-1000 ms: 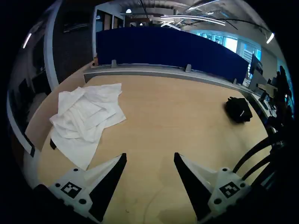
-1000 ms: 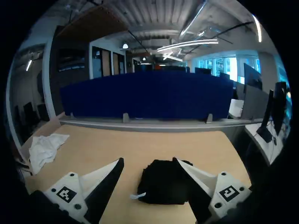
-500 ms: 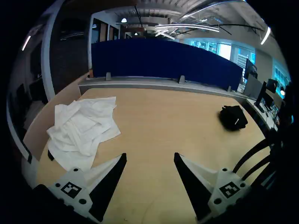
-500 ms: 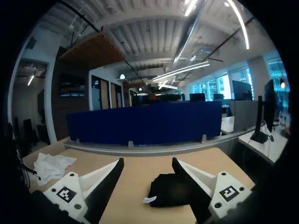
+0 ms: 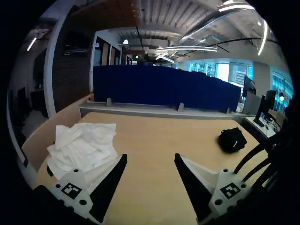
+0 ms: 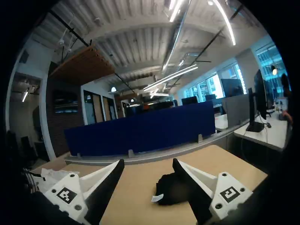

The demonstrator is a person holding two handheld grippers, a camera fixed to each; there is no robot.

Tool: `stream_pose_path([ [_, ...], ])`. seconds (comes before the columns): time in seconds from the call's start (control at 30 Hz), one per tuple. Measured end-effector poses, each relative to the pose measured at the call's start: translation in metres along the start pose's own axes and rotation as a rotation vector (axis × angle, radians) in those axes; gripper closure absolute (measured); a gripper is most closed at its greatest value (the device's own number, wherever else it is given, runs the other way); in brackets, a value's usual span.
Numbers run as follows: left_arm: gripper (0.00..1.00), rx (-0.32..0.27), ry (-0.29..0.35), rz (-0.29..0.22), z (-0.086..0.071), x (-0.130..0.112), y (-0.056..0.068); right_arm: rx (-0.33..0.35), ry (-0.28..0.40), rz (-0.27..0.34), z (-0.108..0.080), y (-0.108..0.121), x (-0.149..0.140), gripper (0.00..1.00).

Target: Fold towel

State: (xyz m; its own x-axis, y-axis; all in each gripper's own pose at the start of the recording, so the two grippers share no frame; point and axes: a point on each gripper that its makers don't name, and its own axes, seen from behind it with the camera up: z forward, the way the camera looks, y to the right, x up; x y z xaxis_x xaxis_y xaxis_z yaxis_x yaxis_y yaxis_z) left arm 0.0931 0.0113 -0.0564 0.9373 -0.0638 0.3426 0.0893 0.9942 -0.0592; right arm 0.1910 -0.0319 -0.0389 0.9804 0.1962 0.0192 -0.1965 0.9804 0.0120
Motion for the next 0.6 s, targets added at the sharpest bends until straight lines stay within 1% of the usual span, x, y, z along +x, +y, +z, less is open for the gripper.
stream_pose_path([
  [0.13,0.06,0.016,0.082,0.022,0.000,0.017,-0.005,-0.004,-0.008,0.004,-0.004,-0.004,-0.001,0.00],
  [0.27,0.06,0.023,0.139,0.050,0.002,0.027,-0.006,0.004,-0.037,-0.002,-0.008,-0.010,-0.007,0.00],
  [0.47,0.06,0.027,0.191,0.058,0.008,0.028,-0.006,0.005,-0.084,-0.013,-0.012,-0.014,-0.015,0.00],
  [0.57,0.06,0.028,0.220,0.083,0.012,0.027,-0.003,0.002,-0.101,-0.025,-0.014,-0.012,-0.018,0.00],
  [0.6,0.06,0.030,0.229,0.099,0.013,0.025,-0.001,0.001,-0.106,-0.030,-0.014,-0.011,-0.019,0.00],
])
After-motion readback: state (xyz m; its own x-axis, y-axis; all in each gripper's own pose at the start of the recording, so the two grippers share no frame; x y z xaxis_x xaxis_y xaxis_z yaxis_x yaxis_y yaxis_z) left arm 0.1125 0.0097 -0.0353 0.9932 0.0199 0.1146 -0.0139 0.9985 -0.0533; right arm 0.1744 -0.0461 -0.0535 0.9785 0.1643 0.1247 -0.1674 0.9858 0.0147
